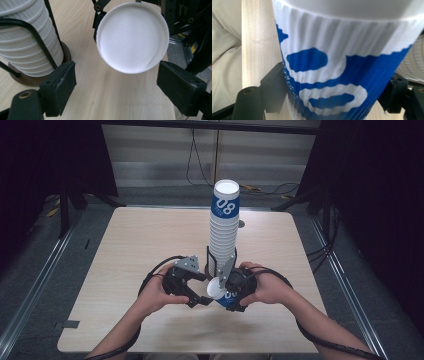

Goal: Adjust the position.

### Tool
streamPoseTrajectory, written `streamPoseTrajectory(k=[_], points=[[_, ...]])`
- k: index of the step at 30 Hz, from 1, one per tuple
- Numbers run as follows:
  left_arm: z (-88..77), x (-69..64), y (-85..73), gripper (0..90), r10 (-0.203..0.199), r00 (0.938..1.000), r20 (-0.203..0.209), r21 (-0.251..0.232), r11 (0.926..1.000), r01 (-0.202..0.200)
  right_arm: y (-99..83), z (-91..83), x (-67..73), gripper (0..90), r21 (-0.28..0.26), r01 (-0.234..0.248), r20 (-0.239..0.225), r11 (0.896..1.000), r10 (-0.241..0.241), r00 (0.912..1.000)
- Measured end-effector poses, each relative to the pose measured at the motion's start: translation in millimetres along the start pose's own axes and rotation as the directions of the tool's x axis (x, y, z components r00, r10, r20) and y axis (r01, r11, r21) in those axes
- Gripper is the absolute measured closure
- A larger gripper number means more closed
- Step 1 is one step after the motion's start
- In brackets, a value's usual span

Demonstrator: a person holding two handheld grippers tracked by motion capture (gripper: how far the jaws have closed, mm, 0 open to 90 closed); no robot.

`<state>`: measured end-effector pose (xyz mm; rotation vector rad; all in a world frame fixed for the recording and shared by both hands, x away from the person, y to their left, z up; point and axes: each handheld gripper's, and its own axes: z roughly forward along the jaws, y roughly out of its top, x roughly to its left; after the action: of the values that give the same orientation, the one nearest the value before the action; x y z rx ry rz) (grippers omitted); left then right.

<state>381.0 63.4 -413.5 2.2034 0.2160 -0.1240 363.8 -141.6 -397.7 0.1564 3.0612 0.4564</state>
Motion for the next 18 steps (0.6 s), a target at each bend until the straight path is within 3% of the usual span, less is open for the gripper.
streamPoseTrajectory(k=[18], points=[[7.0, -1.5, 2.6, 15.7, 0.008, 0.9998, 0.020, 0.000, 1.0000, -0.008, 4.0, 2.2, 1.1, 22.3, 0.022, 0.014, -0.022, 1.000, -0.014, 0.9997]])
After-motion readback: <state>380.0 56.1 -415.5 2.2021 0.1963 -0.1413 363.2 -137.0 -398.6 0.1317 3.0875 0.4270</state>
